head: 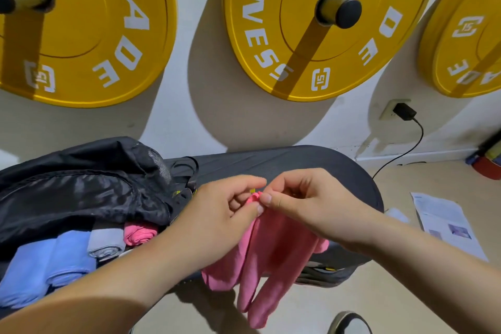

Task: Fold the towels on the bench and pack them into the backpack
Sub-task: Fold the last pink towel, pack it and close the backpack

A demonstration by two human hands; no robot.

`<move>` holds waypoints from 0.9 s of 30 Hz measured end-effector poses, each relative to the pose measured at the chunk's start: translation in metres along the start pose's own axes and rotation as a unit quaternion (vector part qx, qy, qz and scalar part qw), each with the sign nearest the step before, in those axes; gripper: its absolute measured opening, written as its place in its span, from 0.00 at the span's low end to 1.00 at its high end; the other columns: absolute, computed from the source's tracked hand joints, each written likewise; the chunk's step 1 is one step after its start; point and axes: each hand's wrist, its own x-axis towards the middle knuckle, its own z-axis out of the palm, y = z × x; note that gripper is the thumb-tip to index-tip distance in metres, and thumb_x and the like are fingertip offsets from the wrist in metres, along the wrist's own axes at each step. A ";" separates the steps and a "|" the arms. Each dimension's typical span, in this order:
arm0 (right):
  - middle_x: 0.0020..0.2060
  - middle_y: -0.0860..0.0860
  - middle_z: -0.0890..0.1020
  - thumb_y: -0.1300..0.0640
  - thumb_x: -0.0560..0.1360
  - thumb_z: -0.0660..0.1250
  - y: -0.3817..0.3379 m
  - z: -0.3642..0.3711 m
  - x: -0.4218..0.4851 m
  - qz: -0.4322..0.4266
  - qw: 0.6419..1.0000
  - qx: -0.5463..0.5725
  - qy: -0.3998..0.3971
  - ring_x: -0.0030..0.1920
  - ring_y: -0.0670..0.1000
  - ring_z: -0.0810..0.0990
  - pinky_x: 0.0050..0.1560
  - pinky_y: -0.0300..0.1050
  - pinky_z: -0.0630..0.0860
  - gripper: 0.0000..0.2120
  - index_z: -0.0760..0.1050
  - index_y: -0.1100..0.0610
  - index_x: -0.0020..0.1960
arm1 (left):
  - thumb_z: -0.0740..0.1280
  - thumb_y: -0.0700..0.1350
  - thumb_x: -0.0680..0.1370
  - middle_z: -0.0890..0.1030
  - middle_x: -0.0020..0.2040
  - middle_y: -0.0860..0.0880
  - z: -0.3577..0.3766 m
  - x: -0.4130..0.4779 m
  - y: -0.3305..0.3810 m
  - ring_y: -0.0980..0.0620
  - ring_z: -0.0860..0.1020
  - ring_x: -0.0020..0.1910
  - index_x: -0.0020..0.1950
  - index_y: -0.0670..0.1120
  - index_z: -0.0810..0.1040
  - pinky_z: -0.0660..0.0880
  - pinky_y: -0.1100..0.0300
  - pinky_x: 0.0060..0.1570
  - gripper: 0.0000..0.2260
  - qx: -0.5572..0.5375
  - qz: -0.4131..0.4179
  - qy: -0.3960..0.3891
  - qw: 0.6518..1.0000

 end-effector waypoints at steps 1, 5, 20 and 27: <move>0.32 0.50 0.82 0.53 0.78 0.73 0.001 0.001 0.001 -0.006 1.000 -0.006 0.000 0.34 0.41 0.74 0.36 0.33 0.71 0.07 0.85 0.56 0.44 | 0.72 0.41 0.77 0.84 0.42 0.53 0.000 0.001 0.000 0.60 0.76 0.37 0.56 0.56 0.85 0.74 0.66 0.41 0.12 0.020 0.013 -0.011 1.000; 0.32 0.48 0.79 0.48 0.75 0.75 0.011 -0.005 0.003 0.019 1.000 -0.014 -0.001 0.34 0.44 0.73 0.35 0.36 0.70 0.12 0.83 0.58 0.44 | 0.72 0.42 0.77 0.83 0.41 0.56 -0.008 0.006 0.002 0.62 0.79 0.43 0.47 0.53 0.85 0.70 0.71 0.42 0.05 0.094 0.053 0.022 0.994; 0.37 0.59 0.76 0.43 0.62 0.81 0.039 -0.043 0.009 0.092 0.971 0.198 0.099 0.38 0.54 0.74 0.40 0.48 0.69 0.22 0.78 0.59 0.42 | 0.69 0.41 0.79 0.79 0.34 0.48 -0.054 0.016 -0.033 0.58 0.71 0.31 0.43 0.48 0.83 0.70 0.68 0.34 0.07 0.046 -0.134 0.170 0.975; 0.39 0.58 0.83 0.47 0.68 0.77 0.030 -0.047 0.016 0.159 0.923 0.318 0.148 0.39 0.56 0.80 0.47 0.50 0.76 0.15 0.81 0.57 0.45 | 0.70 0.40 0.79 0.86 0.41 0.43 -0.057 0.019 -0.016 0.52 0.80 0.38 0.47 0.46 0.86 0.75 0.57 0.43 0.06 -0.095 -0.122 0.205 0.967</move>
